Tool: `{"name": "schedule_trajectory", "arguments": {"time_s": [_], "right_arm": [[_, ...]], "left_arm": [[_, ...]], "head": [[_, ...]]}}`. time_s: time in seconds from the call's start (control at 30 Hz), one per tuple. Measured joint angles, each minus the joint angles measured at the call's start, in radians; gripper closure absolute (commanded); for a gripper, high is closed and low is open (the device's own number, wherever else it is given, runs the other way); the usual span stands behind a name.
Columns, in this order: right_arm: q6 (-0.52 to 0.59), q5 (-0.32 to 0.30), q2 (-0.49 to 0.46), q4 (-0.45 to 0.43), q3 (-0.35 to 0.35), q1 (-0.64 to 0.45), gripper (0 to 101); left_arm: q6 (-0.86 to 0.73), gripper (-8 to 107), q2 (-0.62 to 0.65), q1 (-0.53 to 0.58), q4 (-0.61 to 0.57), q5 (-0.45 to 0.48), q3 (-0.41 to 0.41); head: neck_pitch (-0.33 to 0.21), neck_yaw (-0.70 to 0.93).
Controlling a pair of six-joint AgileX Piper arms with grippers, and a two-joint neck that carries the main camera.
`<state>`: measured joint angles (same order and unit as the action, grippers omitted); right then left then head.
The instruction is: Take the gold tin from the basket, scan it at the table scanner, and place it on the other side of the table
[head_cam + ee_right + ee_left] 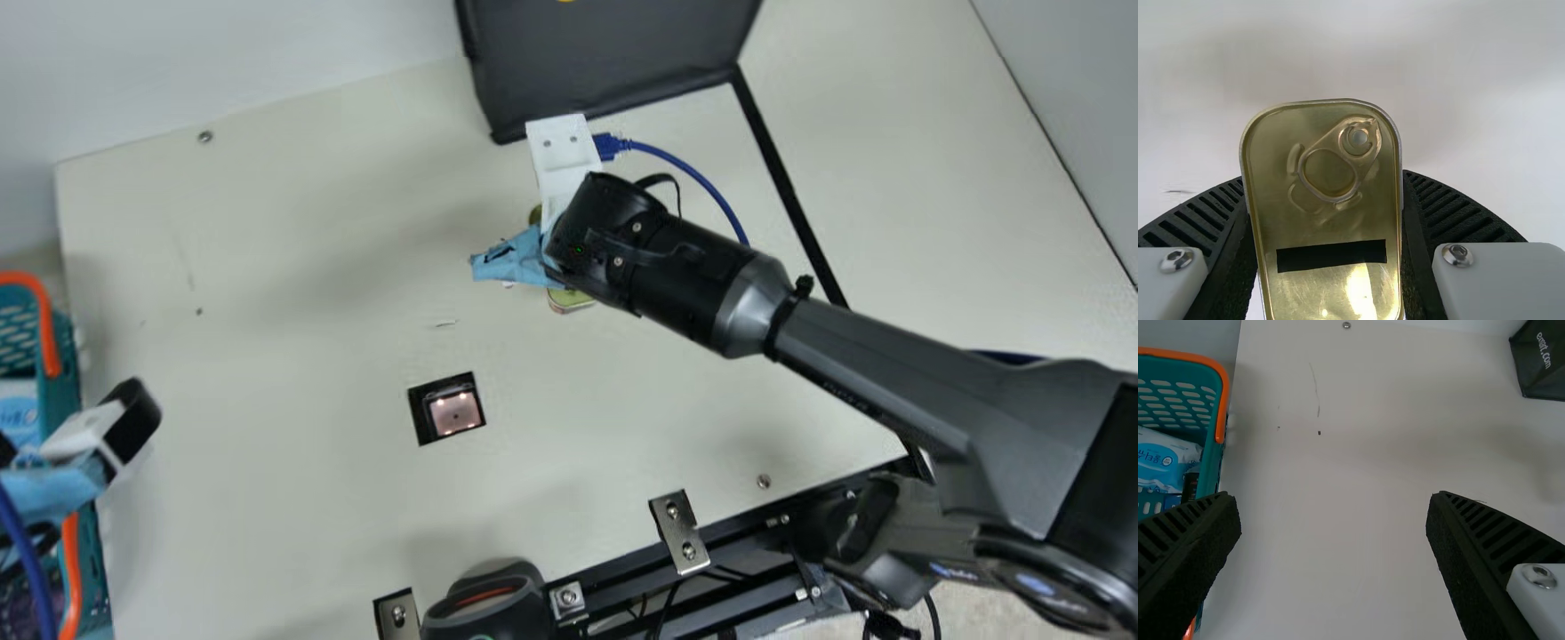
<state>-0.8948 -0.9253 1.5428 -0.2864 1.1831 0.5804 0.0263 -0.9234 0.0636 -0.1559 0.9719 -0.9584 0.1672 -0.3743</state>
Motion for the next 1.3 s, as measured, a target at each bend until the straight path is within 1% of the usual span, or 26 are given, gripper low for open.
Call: {"name": "schedule_trajectory", "arguments": {"time_s": [0.13, 0.27, 0.4, 0.57, 0.73, 0.93, 1.13, 1.3], "right_arm": [[0.081, 0.019, -0.072, 0.015, -0.056, -0.079, 101], [0.197, 0.020, -0.132, 0.053, -0.095, -0.179, 101], [0.319, 0.023, -0.169, 0.099, -0.107, -0.281, 101], [0.505, 0.033, -0.166, 0.180, -0.103, -0.438, 101], [0.688, 0.040, -0.131, 0.257, -0.072, -0.586, 101], [0.912, 0.039, -0.062, 0.346, -0.015, -0.758, 101], [1.089, 0.040, 0.027, 0.384, 0.063, -0.882, 101], [1.186, 0.040, 0.104, 0.391, 0.133, -0.945, 101]], "left_arm": [[0.000, 9, 0.000, 0.000, 0.000, 0.000, 0.000], [0.000, 9, 0.000, 0.000, 0.000, 0.000, 0.000], [0.000, 9, 0.000, 0.000, 0.000, 0.000, 0.000], [0.000, 9, 0.000, 0.000, 0.000, 0.000, 0.000], [0.000, 9, 0.000, 0.000, 0.000, 0.000, 0.000], [0.000, 9, 0.000, 0.000, 0.000, 0.000, 0.000], [0.000, 9, 0.000, 0.000, 0.000, 0.000, 0.000], [0.000, 9, 0.000, 0.000, 0.000, 0.000, 0.000]], "head": [[0.002, 0.000], [0.000, 0.000], [0.000, 0.000], [0.002, 0.000], [0.002, 0.000], [0.002, 0.000], [0.000, 0.000], [0.000, 0.000]]}}
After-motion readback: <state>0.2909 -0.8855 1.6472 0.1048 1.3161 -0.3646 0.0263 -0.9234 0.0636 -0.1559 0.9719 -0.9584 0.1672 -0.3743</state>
